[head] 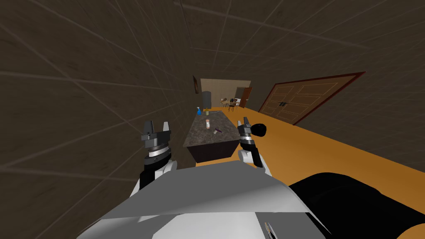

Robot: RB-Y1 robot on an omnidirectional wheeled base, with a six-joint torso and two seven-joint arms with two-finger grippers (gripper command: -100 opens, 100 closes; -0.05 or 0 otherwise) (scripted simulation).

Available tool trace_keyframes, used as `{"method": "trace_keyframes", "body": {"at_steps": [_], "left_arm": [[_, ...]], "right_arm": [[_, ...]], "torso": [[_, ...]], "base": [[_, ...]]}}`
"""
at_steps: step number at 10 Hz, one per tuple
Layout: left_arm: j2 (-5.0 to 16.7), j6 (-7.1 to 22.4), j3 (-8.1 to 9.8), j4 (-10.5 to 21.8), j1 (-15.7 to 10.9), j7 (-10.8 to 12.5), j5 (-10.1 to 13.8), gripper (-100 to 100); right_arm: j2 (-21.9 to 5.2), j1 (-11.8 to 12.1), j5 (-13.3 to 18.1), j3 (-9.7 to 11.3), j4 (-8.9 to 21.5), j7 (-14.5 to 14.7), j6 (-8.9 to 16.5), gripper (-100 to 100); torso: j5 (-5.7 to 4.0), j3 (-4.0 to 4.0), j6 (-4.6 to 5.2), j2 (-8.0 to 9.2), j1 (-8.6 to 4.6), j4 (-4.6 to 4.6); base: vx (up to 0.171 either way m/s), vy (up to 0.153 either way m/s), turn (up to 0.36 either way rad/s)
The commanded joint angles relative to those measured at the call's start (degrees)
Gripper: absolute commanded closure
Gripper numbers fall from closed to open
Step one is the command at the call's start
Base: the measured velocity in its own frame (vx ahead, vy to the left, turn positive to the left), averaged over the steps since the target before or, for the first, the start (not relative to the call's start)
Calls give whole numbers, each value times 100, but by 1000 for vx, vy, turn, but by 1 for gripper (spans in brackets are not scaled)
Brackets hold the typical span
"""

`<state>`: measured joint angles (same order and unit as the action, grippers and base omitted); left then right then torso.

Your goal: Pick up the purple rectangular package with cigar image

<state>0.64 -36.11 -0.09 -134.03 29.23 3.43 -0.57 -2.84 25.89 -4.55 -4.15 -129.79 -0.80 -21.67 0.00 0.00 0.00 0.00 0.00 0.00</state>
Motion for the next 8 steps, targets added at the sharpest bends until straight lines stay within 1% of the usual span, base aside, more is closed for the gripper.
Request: {"method": "trace_keyframes", "body": {"at_steps": [1, 3, 6, 7, 8], "left_arm": [[0, 0, 0, 0, 0, 0, 0, 0], [0, 0, 0, 0, 0, 0, 0, 0], [1, 0, 1, 0, 0, 0, 0, 0], [1, 0, 1, 0, 0, 0, 0, 0], [0, 0, 0, 0, 0, 0, 0, 0]], "right_arm": [[-121, -163, 169, -12, 40, -32, -8, -100], [-233, -404, 420, -15, 123, -78, -29, -100], [-395, -895, 959, 18, 373, -174, -98, -100], [-395, -940, 979, 18, 373, -174, -98, -100], [-444, -1162, 1209, 44, 497, -211, -134, -100]], "torso": [[0, 0, 0, 0, 0, 0], [-4, 2, 0, 4, -17, 1], [-5, 2, 0, 3, -25, 1], [-6, 2, 0, 4, -26, 1], [-5, 3, 0, 5, -18, 1]], "base": [[-12, -27, -21], [-21, -53, -18], [-15, -63, -27], [-18, -40, -2], [-15, -40, -21]]}}
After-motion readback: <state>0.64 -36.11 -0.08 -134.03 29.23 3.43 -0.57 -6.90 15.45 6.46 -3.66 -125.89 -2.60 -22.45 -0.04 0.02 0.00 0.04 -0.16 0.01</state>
